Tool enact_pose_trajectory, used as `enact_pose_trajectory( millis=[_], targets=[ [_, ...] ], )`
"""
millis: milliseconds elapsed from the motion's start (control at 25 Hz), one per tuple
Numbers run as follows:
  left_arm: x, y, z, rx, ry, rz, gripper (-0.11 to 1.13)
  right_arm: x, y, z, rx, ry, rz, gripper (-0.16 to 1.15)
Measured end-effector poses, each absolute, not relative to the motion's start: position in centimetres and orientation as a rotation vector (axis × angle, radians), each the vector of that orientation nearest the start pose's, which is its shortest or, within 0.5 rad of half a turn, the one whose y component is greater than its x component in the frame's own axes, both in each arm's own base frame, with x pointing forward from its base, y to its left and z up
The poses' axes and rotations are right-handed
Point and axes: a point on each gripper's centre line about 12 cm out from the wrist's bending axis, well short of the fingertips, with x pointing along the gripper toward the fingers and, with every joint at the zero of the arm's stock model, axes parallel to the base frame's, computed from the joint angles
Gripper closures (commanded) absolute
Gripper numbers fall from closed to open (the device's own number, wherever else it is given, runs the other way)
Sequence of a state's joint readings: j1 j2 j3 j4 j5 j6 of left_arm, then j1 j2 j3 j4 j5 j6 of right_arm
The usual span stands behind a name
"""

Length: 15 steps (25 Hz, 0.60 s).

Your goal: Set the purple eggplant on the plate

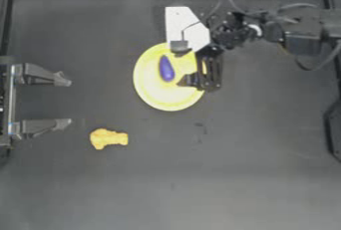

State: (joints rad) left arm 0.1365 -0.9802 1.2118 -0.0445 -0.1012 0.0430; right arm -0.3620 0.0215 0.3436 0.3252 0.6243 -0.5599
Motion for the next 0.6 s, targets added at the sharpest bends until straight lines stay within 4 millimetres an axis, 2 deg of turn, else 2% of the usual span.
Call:
enact_pose_trajectory(
  millis=[320, 600],
  targets=[
    [19.1, 2.7, 25.9, -0.011, 0.13, 0.141, -0.01, 36.5, -10.4, 23.9, 0.002, 0.851, -0.037, 0.01],
    [19.1, 2.7, 25.9, -0.01, 0.13, 0.141, -0.01, 33.7, -7.7, 26.4, -0.051, 0.678, -0.058, 0.01]
  ],
)
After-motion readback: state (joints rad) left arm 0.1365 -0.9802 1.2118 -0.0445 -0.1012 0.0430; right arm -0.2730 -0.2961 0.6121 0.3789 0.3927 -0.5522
